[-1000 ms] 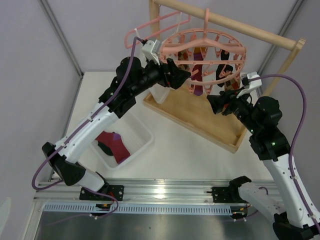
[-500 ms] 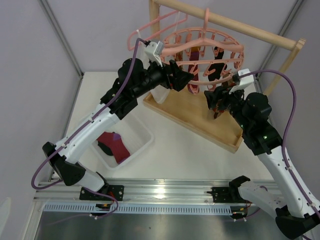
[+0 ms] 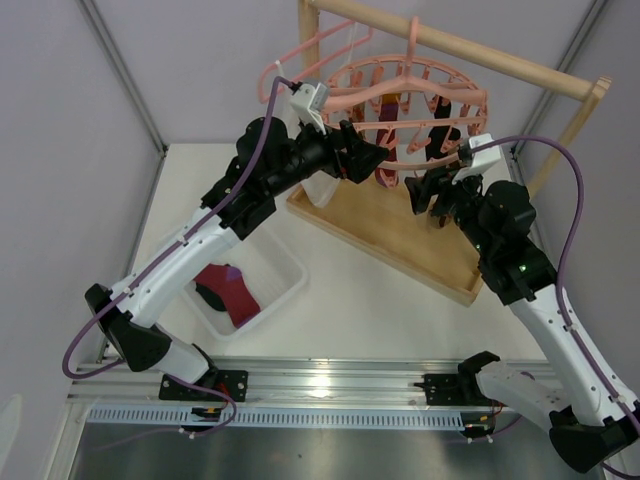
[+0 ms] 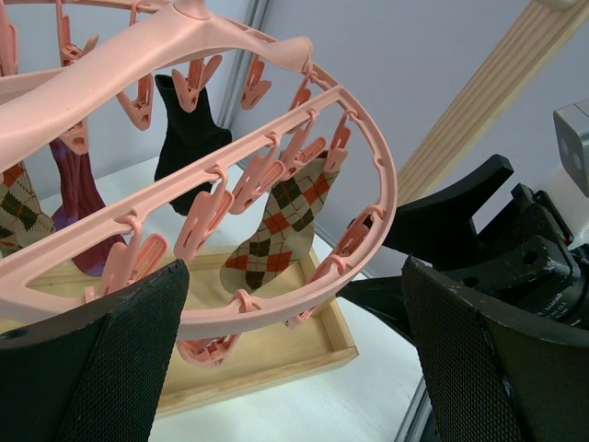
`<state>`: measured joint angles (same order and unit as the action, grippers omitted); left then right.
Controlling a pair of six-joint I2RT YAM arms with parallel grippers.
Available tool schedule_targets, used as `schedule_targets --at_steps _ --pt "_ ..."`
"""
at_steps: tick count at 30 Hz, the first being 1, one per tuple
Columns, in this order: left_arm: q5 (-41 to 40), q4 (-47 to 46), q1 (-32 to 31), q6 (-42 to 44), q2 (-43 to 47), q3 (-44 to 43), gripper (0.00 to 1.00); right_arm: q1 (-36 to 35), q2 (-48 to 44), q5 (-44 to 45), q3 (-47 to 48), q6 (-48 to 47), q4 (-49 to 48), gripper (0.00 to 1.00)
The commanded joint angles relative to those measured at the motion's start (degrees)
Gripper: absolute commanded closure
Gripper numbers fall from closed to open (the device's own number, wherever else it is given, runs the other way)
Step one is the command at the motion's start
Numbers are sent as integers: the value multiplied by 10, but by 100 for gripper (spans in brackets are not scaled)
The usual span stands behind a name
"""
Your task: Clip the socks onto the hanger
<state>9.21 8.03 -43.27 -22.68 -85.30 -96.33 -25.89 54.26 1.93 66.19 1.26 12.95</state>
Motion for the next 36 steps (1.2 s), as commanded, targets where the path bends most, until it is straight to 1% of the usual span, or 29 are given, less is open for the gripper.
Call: schedule_targets --at_steps 1,6,8,10,11,14,15,18,19,21,22,24,25,27,28,30,31,32,33,34,36 --pt "2 -18 -8 -10 20 2 0 -1 7 -8 -5 -10 -49 28" --pt "2 -18 -9 -10 19 3 1 0 16 -12 -3 -10 -70 29" --pt "1 -18 -9 -10 20 3 0 -1 16 -28 -4 -10 -75 30" --pt "1 -17 -9 -11 20 4 1 0 19 -24 -2 -10 -75 32" --pt "1 -18 -9 -11 19 4 0 0 20 -22 -2 -24 -75 32" --pt "2 -15 -9 -9 20 4 1 0 23 -20 -3 -26 -76 35" --pt "2 -15 -9 -9 20 4 0 0 24 -3 -3 -27 -75 36" --pt "1 -15 -9 -8 22 3 1 0 26 5 -3 -28 -74 41" --pt "1 -15 -9 -8 22 4 0 0 26 6 -3 -28 -75 44" --pt "1 -15 -9 -7 22 4 1 -1 25 8 -3 -28 -72 49" --pt "2 -15 -9 -8 22 4 0 0 24 8 -2 -27 -71 55" --pt "4 -17 -9 -7 21 4 0 0 22 8 -1 -25 -68 60" --pt "5 -16 -9 -8 20 4 1 0 20 9 1 -21 -67 66" --pt "5 -15 -9 -7 19 4 1 0 15 18 3 -15 -62 73" --pt "6 -14 -10 -8 20 4 0 -1 12 24 3 -8 -61 78" --pt "5 -16 -9 -6 24 10 0 -1 5 30 0 8 -62 81" --pt "5 -17 -9 -5 25 11 1 0 3 32 0 15 -59 86" --pt "5 -19 -10 -5 27 14 1 0 2 43 0 29 -58 89" --pt "5 -20 -9 -5 30 18 0 0 0 49 0 37 -57 98" --pt "4 -23 -9 -2 32 21 0 0 -1 55 -1 43 -57 100" --pt "3 -24 -10 3 36 23 1 0 -3 67 -3 57 -58 100"
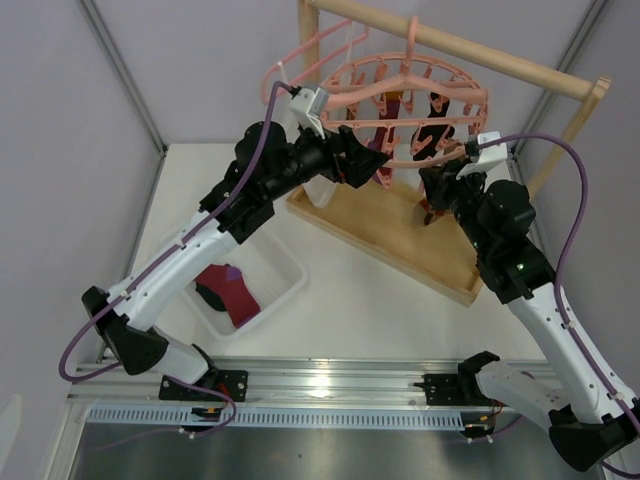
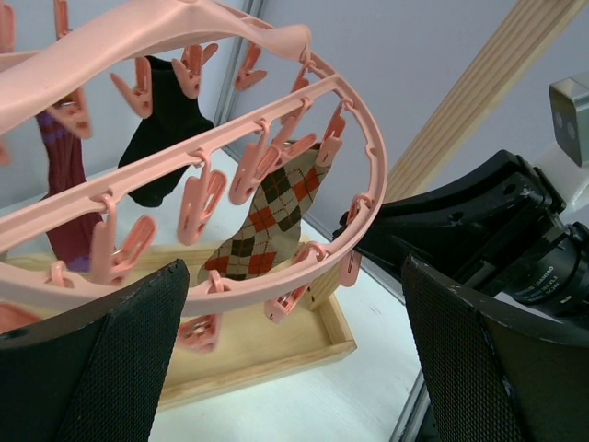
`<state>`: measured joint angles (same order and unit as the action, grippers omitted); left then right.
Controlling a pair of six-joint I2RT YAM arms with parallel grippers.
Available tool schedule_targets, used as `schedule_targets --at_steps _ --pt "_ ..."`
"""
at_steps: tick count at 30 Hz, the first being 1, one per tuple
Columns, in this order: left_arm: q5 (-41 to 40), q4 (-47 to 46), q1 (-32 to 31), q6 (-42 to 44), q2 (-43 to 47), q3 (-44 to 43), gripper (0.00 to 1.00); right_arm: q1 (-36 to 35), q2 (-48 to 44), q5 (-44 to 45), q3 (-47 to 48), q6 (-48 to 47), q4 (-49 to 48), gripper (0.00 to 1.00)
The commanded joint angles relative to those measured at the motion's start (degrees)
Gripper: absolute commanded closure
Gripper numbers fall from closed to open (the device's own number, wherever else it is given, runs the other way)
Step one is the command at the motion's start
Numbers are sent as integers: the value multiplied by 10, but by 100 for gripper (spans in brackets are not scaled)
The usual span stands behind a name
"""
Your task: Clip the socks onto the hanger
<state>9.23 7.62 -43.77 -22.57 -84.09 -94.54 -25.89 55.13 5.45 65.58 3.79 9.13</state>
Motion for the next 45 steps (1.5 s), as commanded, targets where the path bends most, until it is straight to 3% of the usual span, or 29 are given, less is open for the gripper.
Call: schedule_targets --at_steps 1,10,18,23,30,33,45 --pt "-1 -16 -4 9 30 8 0 0 -13 32 3 32 -24 100" --pt "-83 20 -4 56 120 85 0 -1 -5 25 -1 35 -28 100" --pt "-249 76 2 67 265 225 1 0 2 15 -16 27 -45 98" --pt "-266 178 99 1 278 321 0 0 5 13 -22 22 -53 98" --pt "-287 251 277 -60 169 357 1 0 9 10 -23 24 -57 98" --pt "-304 276 329 -80 100 346 6 0 5 9 -27 24 -59 98" --pt "-374 380 402 -86 -122 224 29 0 1 4 -38 25 -63 98"
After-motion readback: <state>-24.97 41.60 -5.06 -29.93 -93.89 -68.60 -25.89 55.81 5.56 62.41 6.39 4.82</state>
